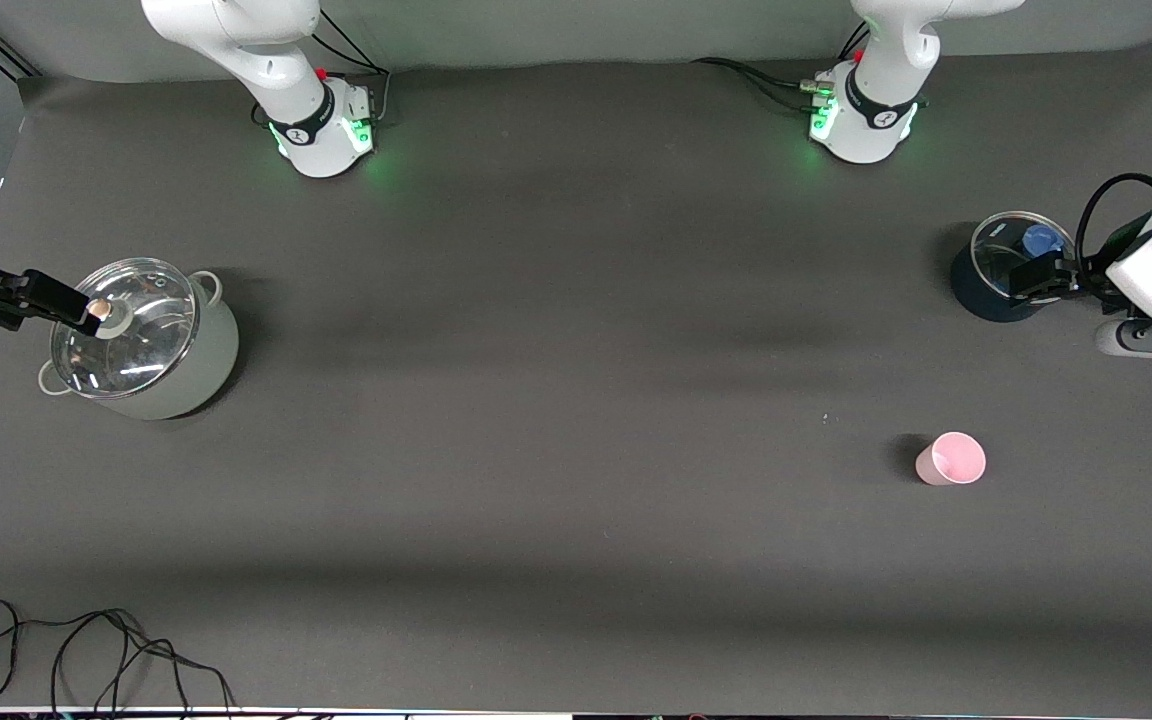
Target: Transfer pink cup from left to right arm
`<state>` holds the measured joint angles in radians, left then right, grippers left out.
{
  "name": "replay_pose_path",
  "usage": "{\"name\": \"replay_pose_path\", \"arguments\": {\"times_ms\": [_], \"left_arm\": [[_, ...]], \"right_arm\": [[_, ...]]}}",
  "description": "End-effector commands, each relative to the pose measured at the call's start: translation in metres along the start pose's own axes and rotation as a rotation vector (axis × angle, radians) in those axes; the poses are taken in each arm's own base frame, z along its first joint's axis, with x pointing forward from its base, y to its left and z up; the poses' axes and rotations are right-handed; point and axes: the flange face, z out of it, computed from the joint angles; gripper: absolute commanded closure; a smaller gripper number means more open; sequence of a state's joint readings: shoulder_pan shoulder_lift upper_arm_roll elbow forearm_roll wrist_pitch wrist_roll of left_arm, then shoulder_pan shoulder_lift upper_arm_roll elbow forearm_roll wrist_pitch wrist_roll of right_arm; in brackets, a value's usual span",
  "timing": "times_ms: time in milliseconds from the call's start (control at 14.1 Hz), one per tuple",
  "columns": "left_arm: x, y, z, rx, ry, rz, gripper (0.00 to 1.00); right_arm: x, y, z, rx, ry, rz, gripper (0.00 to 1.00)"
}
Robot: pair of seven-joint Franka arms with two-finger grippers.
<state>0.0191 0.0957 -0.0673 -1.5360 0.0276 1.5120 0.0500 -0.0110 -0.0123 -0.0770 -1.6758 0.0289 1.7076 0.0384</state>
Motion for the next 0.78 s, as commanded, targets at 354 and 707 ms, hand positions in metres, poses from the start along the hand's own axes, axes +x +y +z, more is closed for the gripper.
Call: {"name": "replay_pose_path", "arguments": {"times_ms": [354, 707], "left_arm": [[0.033, -0.058, 0.000, -0.055, 0.107, 0.344, 0.00], [0.061, -0.147, 0.042, -0.208, 0.173, 0.526, 0.00]], "right_arm": [[0.001, 0.002, -0.001, 0.018, -0.006, -0.009, 0.00], [0.001, 0.003, -0.001, 0.018, -0.004, -0.008, 0.00]]}}
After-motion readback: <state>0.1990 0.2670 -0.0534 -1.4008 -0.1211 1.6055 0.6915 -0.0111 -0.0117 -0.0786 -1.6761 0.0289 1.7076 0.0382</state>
